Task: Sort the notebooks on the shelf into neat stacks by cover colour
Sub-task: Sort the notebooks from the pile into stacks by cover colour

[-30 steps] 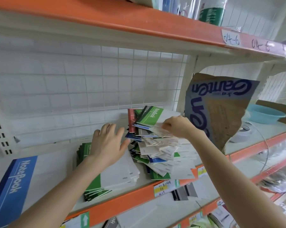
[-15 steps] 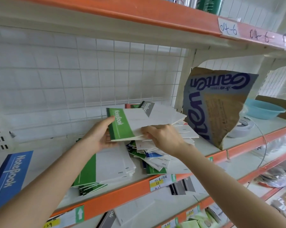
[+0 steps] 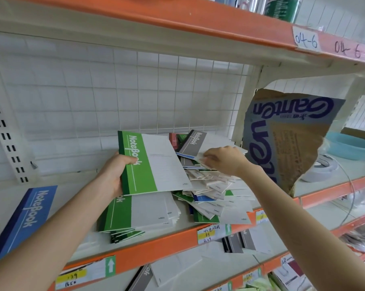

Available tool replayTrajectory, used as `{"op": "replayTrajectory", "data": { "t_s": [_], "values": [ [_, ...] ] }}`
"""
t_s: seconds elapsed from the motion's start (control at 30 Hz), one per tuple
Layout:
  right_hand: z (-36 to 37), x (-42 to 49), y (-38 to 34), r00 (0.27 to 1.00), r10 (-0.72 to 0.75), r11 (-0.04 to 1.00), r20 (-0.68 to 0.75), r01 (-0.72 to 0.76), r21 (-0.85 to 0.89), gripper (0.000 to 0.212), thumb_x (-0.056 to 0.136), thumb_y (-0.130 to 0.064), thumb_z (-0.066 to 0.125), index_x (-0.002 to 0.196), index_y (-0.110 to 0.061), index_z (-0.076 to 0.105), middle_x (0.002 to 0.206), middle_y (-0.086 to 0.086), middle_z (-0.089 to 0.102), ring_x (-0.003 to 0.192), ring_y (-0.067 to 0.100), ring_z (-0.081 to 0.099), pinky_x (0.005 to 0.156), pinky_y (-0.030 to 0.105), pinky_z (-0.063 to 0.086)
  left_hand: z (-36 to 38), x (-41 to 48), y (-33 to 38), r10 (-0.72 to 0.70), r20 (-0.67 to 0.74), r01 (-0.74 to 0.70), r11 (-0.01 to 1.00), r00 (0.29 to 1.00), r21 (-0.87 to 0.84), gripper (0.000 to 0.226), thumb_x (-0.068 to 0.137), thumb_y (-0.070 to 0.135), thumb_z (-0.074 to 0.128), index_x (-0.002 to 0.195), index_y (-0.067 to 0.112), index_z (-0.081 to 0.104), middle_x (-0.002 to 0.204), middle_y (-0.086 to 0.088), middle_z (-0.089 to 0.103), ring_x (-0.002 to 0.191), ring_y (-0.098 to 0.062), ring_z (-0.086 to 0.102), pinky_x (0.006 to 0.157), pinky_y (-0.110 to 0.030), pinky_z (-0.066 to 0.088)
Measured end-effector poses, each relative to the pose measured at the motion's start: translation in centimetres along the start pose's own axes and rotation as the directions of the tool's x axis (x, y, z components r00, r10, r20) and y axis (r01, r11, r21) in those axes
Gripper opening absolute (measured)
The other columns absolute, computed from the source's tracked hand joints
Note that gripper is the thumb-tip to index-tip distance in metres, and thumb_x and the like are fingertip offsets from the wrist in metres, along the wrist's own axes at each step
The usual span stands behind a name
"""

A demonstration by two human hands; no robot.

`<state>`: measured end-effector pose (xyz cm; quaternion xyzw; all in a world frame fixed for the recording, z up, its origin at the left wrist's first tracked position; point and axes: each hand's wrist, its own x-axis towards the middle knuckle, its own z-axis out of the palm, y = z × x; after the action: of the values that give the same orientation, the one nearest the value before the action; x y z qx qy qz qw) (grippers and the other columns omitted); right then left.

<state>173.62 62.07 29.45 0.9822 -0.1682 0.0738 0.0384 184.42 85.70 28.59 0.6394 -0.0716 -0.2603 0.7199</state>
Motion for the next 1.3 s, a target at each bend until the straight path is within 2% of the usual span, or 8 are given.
{"op": "replayTrajectory", "data": {
  "t_s": [0.27, 0.43, 0.6, 0.8, 0.97, 1.1, 1.2, 1.3],
  "values": [
    [-0.1, 0.3, 0.7, 0.996, 0.055, 0.990, -0.067, -0.046, 0.130, 0.030, 0.094, -0.037, 0.048, 0.107, -0.020, 0.070, 0.107, -0.003, 0.069, 0.093, 0.020, 0.061, 0.078, 0.032, 0.050, -1.2, -0.5, -0.3, 0.001, -0.021, -0.002, 1.000, 1.000, -0.017, 0.034, 0.092, 0.004, 0.045, 0.124, 0.013, 0.050, 0.088, -0.011, 0.061, 0.073, -0.026, 0.059, 0.056, -0.033, 0.043],
    [-0.1, -0.1, -0.3, 0.991, 0.025, 0.992, -0.128, -0.040, -0.121, 0.022, 0.099, -0.022, 0.034, 0.088, -0.012, 0.049, 0.074, 0.006, 0.050, 0.072, 0.026, 0.047, 0.063, 0.028, 0.035, -1.3, -1.1, -0.6, 0.000, -0.016, 0.000, 1.000, 1.000, -0.012, 0.028, 0.092, 0.004, 0.045, 0.117, 0.014, 0.049, 0.087, -0.011, 0.061, 0.073, -0.026, 0.058, 0.057, -0.033, 0.043],
    [-0.1, -1.1, -0.2, 0.976, 0.039, 0.994, -0.215, -0.060, -0.090, 0.014, 0.096, -0.012, 0.040, 0.105, -0.007, 0.051, 0.083, 0.009, 0.053, 0.070, 0.026, 0.046, 0.063, 0.028, 0.032, -2.1, -2.0, -0.9, -0.050, -0.017, 0.050, 0.999, 0.999, -0.019, 0.022, 0.094, 0.015, 0.045, 0.114, 0.009, 0.053, 0.085, -0.011, 0.063, 0.073, -0.025, 0.060, 0.057, -0.032, 0.042],
    [1.9, -3.5, -3.2, 0.788, -0.407, 0.899, -0.463, 0.435, -0.049, 0.021, 0.075, -0.004, 0.044, 0.076, -0.003, 0.065, 0.055, 0.005, 0.060, 0.038, 0.023, 0.054, 0.035, 0.022, 0.040, -1.0, -2.3, -1.0, -0.073, 0.013, 0.074, 0.996, 0.997, -0.048, 0.026, 0.099, 0.030, 0.043, 0.105, 0.010, 0.057, 0.084, -0.011, 0.063, 0.062, -0.024, 0.065, 0.048, -0.031, 0.048],
    [2.6, -4.8, -6.0, 0.698, -0.603, 0.756, -0.386, 0.655, 0.005, 0.029, 0.085, -0.017, 0.043, 0.091, -0.003, 0.067, 0.081, 0.012, 0.070, 0.065, 0.030, 0.066, 0.049, 0.034, 0.053, -0.2, -2.9, -1.5, -0.053, 0.019, 0.053, 0.999, 0.998, -0.004, 0.012, 0.095, 0.015, 0.048, 0.105, 0.012, 0.055, 0.078, -0.006, 0.060, 0.064, -0.020, 0.057, 0.050, -0.028, 0.043],
    [0.9, -4.0, -3.5, 0.831, -0.312, 0.879, -0.461, 0.436, 0.192, 0.034, 0.095, -0.026, 0.042, 0.105, -0.005, 0.067, 0.100, 0.013, 0.070, 0.087, 0.030, 0.067, 0.071, 0.038, 0.055, -1.1, -2.9, -1.7, -0.062, -0.011, 0.062, 0.998, 0.998, -0.004, 0.009, 0.094, 0.012, 0.048, 0.091, 0.014, 0.056, 0.080, -0.007, 0.061, 0.068, -0.020, 0.058, 0.055, -0.030, 0.042],
    [0.2, -3.0, -0.2, 0.978, 0.031, 0.969, -0.207, 0.021, 0.246, 0.038, 0.096, -0.031, 0.048, 0.127, -0.010, 0.056, 0.128, 0.008, 0.058, 0.113, 0.027, 0.054, 0.093, 0.035, 0.043, -1.8, -2.8, -1.9, -0.044, -0.029, 0.043, 0.999, 0.999, -0.026, 0.010, 0.094, 0.011, 0.048, 0.092, 0.014, 0.058, 0.082, -0.008, 0.063, 0.070, -0.022, 0.059, 0.057, -0.031, 0.042],
    [0.3, -2.9, 1.1, 0.993, 0.094, 0.963, -0.067, -0.074, 0.261, 0.037, 0.092, -0.033, 0.054, 0.124, -0.014, 0.059, 0.125, 0.005, 0.060, 0.110, 0.025, 0.055, 0.094, 0.035, 0.044, -2.0, -2.9, -1.9, -0.030, -0.047, 0.029, 0.999, 0.998, -0.029, 0.011, 0.093, 0.012, 0.048, 0.089, 0.015, 0.058, 0.080, -0.007, 0.062, 0.068, -0.021, 0.059, 0.056, -0.030, 0.041]
  ]
}}
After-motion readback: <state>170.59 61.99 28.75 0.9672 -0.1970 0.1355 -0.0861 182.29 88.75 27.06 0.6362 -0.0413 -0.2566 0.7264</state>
